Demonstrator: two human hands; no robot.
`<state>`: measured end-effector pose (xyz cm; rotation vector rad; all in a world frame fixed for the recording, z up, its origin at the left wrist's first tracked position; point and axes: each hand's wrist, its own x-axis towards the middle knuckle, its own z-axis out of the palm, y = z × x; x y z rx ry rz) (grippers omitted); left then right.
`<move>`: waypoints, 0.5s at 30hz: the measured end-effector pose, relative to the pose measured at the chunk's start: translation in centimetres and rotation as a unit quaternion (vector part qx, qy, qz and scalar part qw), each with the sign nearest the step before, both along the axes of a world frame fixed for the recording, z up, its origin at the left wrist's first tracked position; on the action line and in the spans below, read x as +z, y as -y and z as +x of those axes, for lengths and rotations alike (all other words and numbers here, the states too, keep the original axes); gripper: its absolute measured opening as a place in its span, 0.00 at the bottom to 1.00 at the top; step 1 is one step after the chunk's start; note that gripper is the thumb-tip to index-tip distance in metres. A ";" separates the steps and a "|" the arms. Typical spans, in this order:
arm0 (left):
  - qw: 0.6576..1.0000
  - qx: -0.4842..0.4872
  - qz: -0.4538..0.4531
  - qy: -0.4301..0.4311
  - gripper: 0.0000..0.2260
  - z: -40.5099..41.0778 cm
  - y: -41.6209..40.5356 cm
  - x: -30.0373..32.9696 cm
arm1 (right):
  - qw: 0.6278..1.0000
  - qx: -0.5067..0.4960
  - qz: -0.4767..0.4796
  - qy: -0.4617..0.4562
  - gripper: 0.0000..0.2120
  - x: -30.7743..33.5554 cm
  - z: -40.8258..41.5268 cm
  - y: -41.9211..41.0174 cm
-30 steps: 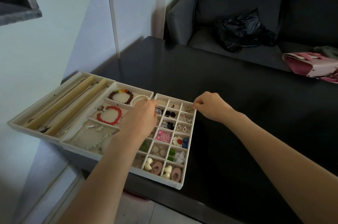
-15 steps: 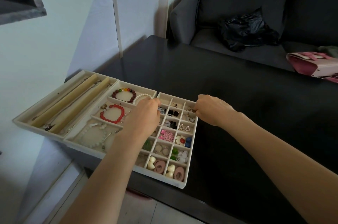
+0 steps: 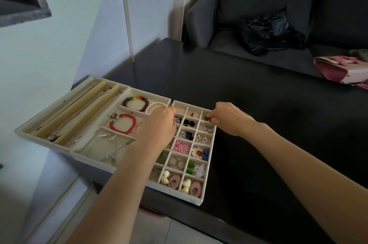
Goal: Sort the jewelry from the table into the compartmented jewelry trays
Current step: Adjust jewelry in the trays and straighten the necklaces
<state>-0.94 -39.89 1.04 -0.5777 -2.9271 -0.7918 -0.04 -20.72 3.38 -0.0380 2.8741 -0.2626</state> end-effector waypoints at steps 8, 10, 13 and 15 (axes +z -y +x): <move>0.980 0.001 0.175 0.091 0.13 -0.1 -0.6 1.1 | 0.785 -0.244 -0.566 0.056 0.18 1.1 1.1 0.4; 0.971 0.002 0.209 0.116 0.12 0.0 -0.6 1.1 | 0.734 -0.249 -0.626 0.086 0.18 1.4 1.5 0.7; 0.973 -0.008 0.205 0.101 0.10 0.2 -0.6 1.0 | 0.695 -0.252 -0.666 0.104 0.17 1.3 1.6 1.1; 0.977 -0.019 0.196 0.083 0.10 0.5 -0.5 1.1 | 0.674 -0.255 -0.684 0.113 0.20 1.3 1.6 1.3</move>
